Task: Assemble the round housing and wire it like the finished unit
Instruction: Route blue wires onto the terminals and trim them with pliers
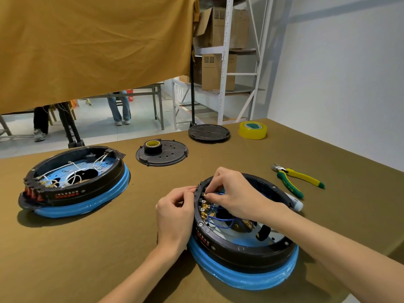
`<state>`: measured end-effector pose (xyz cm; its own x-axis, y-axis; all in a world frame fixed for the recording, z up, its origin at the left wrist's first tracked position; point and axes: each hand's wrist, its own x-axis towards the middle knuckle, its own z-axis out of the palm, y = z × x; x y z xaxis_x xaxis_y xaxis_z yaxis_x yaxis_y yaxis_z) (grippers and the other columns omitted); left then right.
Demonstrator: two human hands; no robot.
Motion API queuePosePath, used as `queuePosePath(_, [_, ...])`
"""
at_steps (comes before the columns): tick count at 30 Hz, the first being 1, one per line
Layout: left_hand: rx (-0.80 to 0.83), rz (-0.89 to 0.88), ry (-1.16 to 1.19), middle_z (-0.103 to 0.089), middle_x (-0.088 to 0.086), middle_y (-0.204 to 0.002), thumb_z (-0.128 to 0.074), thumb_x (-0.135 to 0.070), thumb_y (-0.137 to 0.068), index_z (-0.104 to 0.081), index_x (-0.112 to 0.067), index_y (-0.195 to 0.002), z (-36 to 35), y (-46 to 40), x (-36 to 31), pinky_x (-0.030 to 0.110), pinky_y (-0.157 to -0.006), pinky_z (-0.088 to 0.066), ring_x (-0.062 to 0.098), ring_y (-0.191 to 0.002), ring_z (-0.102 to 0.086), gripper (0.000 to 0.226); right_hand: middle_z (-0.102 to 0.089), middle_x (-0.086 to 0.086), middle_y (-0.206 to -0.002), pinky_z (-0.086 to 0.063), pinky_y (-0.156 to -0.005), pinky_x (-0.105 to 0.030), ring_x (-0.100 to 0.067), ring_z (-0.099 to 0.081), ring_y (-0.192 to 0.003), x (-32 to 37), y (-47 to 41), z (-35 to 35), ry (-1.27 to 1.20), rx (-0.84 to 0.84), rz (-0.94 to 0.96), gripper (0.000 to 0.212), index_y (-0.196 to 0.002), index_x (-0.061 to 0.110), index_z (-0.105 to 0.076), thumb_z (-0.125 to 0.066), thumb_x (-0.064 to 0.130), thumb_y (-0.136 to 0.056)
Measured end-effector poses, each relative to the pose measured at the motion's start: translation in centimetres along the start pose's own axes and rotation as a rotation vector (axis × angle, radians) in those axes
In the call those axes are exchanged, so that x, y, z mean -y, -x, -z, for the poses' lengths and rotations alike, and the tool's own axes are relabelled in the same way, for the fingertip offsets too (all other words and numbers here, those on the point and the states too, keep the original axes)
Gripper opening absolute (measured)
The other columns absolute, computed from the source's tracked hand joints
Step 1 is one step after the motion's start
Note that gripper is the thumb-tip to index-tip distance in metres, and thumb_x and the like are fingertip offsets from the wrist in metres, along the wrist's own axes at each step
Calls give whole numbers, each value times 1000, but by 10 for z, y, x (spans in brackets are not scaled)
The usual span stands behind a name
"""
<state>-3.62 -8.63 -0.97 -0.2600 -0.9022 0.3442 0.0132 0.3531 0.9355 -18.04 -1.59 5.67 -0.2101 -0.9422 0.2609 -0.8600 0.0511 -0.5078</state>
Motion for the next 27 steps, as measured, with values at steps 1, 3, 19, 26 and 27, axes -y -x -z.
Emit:
queuePosePath(1, [15, -6, -6, -77, -9, -100, -58, -13, -99, -79, -19, -102, 1, -1, 0, 34, -85, -61, 3, -96, -71, 23, -57, 11, -95, -48, -80, -25, -5, -56, -89, 0, 1, 0, 2, 2, -9, 10, -99, 19, -80, -74, 24, -93])
queuePosePath(3, [51, -6, -1, -77, -12, -96, -58, -13, -99, -79, -21, -103, 2, -3, 1, 27, -80, -61, 1, -93, -71, 23, -57, 10, -98, -46, -80, -22, -5, -57, -91, -2, 6, 1, -8, -24, -17, 13, -103, 21, -79, -75, 26, -92])
queuePosePath(19, [86, 11, -20, -76, -7, -97, -57, -9, -99, -77, -18, -107, 2, -5, 4, 29, -76, -61, 6, -90, -72, 23, -53, 13, -108, -47, -87, -24, -5, -53, -98, -7, 22, 9, 5, 69, 76, 6, -93, 30, -76, -73, 34, -93])
queuePosePath(26, [85, -19, -32, -76, -8, -98, -58, -8, -99, -78, -16, -106, 2, -5, 3, 22, -78, -60, 1, -91, -70, 23, -61, 5, -108, -53, -84, -26, -8, -62, -93, -8, 24, 14, -108, 35, 60, 6, -96, 18, -80, -75, 21, -93])
queuePosePath(27, [83, -18, -31, -76, -8, -98, -58, -8, -99, -78, -16, -106, 2, -5, 3, 23, -78, -60, 2, -92, -71, 22, -61, 4, -108, -54, -84, -26, -9, -63, -92, -8, 25, 13, -110, 29, 59, 6, -95, 17, -80, -75, 20, -92])
